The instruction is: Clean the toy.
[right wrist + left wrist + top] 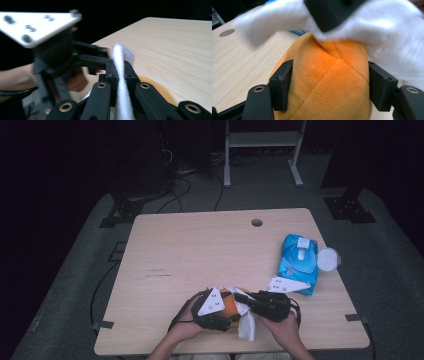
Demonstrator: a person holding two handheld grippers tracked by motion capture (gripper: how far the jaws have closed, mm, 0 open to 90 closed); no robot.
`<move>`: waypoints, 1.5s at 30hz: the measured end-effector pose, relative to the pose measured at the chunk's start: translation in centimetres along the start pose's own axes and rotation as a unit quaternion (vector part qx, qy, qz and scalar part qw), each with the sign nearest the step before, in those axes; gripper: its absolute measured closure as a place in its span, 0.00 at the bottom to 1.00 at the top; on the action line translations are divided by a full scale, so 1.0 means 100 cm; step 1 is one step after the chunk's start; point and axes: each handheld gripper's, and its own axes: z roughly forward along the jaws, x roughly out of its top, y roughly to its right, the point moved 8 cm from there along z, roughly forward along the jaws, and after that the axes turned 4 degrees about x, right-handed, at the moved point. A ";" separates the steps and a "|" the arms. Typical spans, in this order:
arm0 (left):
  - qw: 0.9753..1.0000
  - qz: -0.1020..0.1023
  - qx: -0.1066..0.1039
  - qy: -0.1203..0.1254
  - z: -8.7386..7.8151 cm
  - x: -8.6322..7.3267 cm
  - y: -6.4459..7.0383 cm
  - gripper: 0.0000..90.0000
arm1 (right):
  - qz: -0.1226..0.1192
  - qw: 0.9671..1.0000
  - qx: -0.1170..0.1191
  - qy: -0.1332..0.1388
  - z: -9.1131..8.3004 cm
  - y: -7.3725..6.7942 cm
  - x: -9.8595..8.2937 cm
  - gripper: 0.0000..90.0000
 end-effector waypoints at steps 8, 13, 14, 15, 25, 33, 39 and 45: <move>0.997 -0.077 -0.001 0.016 -0.006 -0.005 -0.022 0.34 | 0.049 0.998 -0.049 -0.010 -0.013 0.036 -0.020 0.95; 0.998 -0.064 0.004 0.006 -0.003 -0.003 -0.018 0.34 | 0.016 1.000 -0.007 -0.002 -0.003 0.008 -0.008 0.95; 0.998 -0.068 0.002 0.006 -0.004 -0.003 -0.019 0.35 | 0.009 1.000 -0.010 -0.004 -0.002 0.007 -0.008 0.95; 0.997 -0.073 0.002 0.007 -0.005 -0.004 -0.020 0.35 | 0.015 1.000 -0.010 -0.003 -0.003 0.011 -0.009 0.95; 0.993 -0.115 0.002 0.022 -0.007 -0.002 -0.029 0.37 | 0.044 0.998 -0.036 0.003 -0.010 0.030 -0.013 0.95; 0.996 -0.079 -0.020 0.019 -0.012 -0.002 -0.025 0.17 | 0.028 0.999 -0.027 -0.013 -0.007 0.025 -0.018 0.95; 0.998 -0.064 -0.016 0.007 -0.011 -0.006 -0.028 0.32 | 0.039 0.999 -0.013 -0.007 -0.005 0.022 -0.013 0.95; 0.992 -0.026 0.109 0.056 -0.020 0.022 -0.044 0.43 | 0.034 0.998 0.000 0.049 0.002 0.019 0.032 0.95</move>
